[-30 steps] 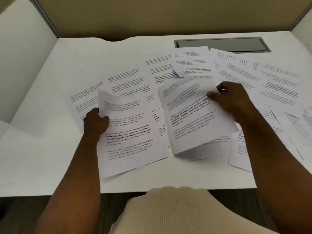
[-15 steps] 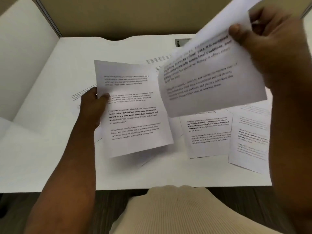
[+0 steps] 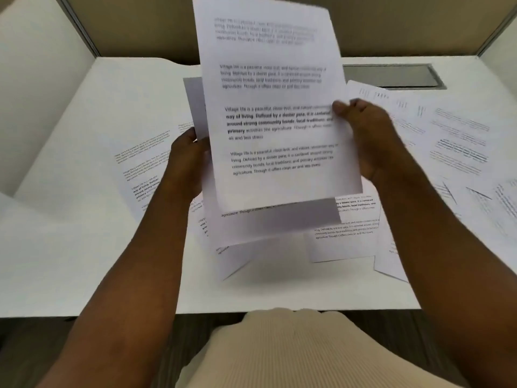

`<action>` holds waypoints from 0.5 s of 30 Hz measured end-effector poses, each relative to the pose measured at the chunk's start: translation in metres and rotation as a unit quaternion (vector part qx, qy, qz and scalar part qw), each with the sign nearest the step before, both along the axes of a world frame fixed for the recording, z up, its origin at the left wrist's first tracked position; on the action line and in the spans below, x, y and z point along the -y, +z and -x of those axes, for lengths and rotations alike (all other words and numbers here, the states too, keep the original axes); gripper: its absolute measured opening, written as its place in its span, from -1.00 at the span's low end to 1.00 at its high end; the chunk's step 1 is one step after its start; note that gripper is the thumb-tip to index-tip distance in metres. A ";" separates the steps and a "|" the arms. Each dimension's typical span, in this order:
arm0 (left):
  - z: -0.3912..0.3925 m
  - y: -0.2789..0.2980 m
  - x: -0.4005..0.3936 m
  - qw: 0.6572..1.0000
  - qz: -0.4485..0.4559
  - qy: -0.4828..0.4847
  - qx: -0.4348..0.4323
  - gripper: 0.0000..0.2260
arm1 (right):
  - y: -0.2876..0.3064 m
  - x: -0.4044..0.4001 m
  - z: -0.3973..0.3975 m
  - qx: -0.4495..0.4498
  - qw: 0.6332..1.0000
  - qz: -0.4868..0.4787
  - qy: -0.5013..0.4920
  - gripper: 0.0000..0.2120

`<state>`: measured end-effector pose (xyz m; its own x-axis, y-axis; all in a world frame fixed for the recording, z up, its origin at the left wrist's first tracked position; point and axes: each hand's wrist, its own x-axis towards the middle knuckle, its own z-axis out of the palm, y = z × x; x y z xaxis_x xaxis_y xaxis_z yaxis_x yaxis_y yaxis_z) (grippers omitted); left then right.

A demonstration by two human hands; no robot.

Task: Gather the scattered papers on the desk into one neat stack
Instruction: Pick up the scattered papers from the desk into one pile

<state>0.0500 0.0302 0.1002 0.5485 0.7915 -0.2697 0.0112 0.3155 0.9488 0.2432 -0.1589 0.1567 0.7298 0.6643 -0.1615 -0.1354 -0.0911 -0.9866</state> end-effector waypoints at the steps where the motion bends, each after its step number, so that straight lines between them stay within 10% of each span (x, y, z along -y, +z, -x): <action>1: -0.002 0.000 0.000 1.000 0.008 -0.001 0.003 -0.71 | -0.015 -0.001 0.003 0.001 1.000 0.019 -0.009 -0.82; 15: -0.015 -0.048 -0.016 0.995 0.030 0.026 -0.095 -0.83 | -0.114 -0.007 0.001 0.015 0.994 0.106 0.026 -0.75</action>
<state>0.0647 0.0466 0.0527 0.4417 0.7970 -0.4120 0.1709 0.3761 0.9107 0.2425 -0.1523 0.0427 0.7017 0.6545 -0.2814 -0.0963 -0.3042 -0.9477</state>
